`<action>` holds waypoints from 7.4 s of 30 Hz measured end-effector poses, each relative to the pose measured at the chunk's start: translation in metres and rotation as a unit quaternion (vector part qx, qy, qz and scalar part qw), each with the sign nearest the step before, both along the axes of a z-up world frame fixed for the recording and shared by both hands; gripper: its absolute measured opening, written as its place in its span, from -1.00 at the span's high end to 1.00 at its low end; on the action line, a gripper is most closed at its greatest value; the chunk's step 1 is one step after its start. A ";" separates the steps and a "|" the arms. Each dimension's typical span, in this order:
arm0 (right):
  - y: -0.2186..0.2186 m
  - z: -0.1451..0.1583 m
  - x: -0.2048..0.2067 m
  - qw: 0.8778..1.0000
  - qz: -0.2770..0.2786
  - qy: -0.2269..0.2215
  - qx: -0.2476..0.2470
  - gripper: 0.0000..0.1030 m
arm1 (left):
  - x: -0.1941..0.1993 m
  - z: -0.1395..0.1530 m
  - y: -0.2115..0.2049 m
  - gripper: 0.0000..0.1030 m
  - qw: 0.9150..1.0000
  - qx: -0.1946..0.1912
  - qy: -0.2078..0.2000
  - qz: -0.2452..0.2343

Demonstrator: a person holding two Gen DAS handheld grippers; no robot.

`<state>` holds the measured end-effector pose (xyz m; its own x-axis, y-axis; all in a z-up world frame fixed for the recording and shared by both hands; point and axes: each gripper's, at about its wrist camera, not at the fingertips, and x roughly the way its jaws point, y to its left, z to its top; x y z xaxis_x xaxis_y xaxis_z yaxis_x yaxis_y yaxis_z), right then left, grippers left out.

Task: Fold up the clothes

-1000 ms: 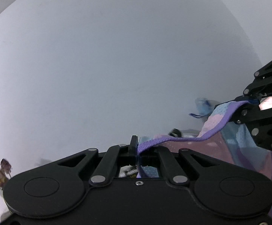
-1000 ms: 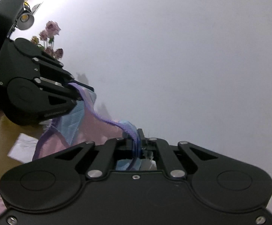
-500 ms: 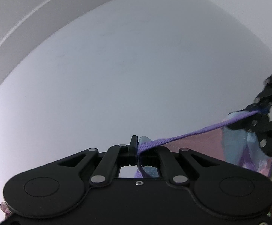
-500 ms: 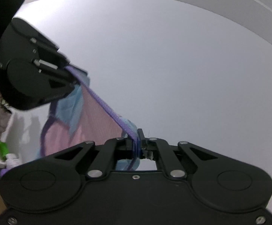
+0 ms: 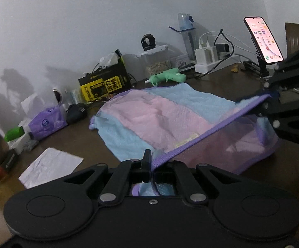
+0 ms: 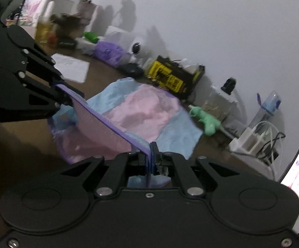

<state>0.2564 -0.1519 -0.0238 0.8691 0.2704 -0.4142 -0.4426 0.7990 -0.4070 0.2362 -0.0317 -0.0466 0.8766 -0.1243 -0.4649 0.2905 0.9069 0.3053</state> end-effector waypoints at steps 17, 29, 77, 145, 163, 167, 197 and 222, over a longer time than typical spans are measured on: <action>0.014 -0.001 -0.028 0.999 -0.019 0.038 0.026 0.87 | -0.008 0.006 -0.005 0.90 0.998 0.066 0.009 -0.011; 0.010 0.008 -0.041 0.997 -0.007 0.049 0.064 0.83 | -0.026 0.015 -0.001 0.91 0.995 0.086 0.040 0.033; 0.000 0.110 -0.028 0.986 -0.062 -0.145 0.062 0.92 | -0.018 0.178 -0.006 0.94 0.988 -0.037 -0.151 0.007; 0.073 0.009 -0.072 0.982 0.189 0.007 0.017 -0.62 | -0.073 0.062 0.088 0.91 0.995 0.089 0.034 -0.012; 0.109 -0.020 -0.067 0.994 0.087 -0.026 -0.061 0.78 | -0.089 0.103 0.080 0.91 0.997 0.066 -0.027 0.016; 0.098 -0.009 -0.073 0.995 0.073 -0.037 -0.053 0.86 | -0.085 0.105 0.075 0.91 0.996 0.081 -0.039 0.013; 0.035 0.274 0.183 0.962 -0.088 -0.260 0.014 0.87 | 0.163 0.357 -0.004 0.91 0.932 0.113 -0.344 0.022; 0.043 -0.013 -0.008 0.997 0.043 0.047 -0.051 0.87 | -0.025 0.034 0.035 0.91 0.998 0.033 0.020 0.042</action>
<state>0.2485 -0.1085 -0.0373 0.8013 0.2934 -0.5214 -0.5467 0.7131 -0.4389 0.2116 0.0029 -0.0125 0.8629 -0.0194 -0.5050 0.2278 0.9070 0.3544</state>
